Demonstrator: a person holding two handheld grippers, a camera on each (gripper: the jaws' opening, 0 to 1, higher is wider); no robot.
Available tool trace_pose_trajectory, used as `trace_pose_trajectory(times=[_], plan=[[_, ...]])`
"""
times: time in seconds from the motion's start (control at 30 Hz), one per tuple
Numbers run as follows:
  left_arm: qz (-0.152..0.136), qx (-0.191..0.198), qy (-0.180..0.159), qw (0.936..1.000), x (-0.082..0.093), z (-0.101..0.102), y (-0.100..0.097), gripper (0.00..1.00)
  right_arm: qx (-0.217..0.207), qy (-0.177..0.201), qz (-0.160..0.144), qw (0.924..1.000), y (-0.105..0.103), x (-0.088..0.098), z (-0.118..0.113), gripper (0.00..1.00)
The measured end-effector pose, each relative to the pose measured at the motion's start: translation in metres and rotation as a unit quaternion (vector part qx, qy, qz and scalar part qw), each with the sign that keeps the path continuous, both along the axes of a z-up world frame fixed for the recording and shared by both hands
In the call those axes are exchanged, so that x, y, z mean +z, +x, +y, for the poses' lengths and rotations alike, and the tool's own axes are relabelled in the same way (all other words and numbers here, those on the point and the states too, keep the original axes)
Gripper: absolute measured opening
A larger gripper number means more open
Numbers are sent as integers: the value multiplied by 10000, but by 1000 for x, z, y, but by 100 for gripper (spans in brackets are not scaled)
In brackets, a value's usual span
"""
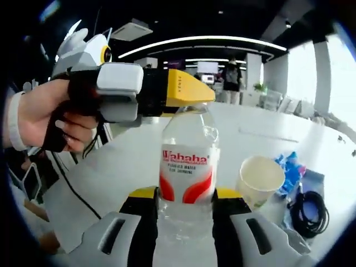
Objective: Arrange the tabletop items into an orderly group along one side of the table until the central work area is clear of visible clutter.
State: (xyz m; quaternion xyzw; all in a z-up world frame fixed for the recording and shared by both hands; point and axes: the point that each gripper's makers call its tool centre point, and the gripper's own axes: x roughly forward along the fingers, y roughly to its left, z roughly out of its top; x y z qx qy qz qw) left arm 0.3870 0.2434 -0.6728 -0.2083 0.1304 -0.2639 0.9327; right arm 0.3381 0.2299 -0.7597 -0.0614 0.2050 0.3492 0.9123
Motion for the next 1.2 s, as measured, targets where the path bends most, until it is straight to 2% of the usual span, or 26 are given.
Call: trace_pose_trajectory(times=[0.13, 0.27, 0.3, 0.5, 0.57, 0.73, 1.0, 1.1, 1.13, 1.2], plan=[[-196, -202, 128, 9995, 2, -5, 3, 17, -114, 100, 15, 9999, 5, -1, 0, 34], [-426, -392, 88, 9983, 5, -10, 6, 17, -233, 114, -71, 9996, 12, -2, -1, 34], [-559, -483, 59, 9973, 7, -12, 6, 17, -273, 139, -103, 9995, 14, -2, -2, 34], [-885, -706, 177, 9934, 8, -15, 4, 17, -378, 187, -154, 9990, 24, -9, 4, 34], [-863, -707, 142, 9937, 5, -13, 5, 17, -391, 165, -144, 9990, 25, -12, 6, 34], [-1028, -882, 28, 9908, 5, -14, 3, 17, -446, 188, -161, 9987, 30, -16, 9, 34], [-1157, -1047, -240, 9875, 7, -10, 7, 17, -497, 155, -418, 9978, 39, -17, 11, 34], [-1183, -1131, -261, 9862, 9, -13, 7, 17, -573, 165, -505, 9969, 44, -17, 10, 34], [-1295, -1221, -86, 9840, 9, -17, 6, 17, -593, 165, -507, 9968, 45, -17, 9, 34], [-1269, -1253, -197, 9838, 10, -18, 6, 17, -632, 151, -568, 9963, 47, -18, 8, 34]])
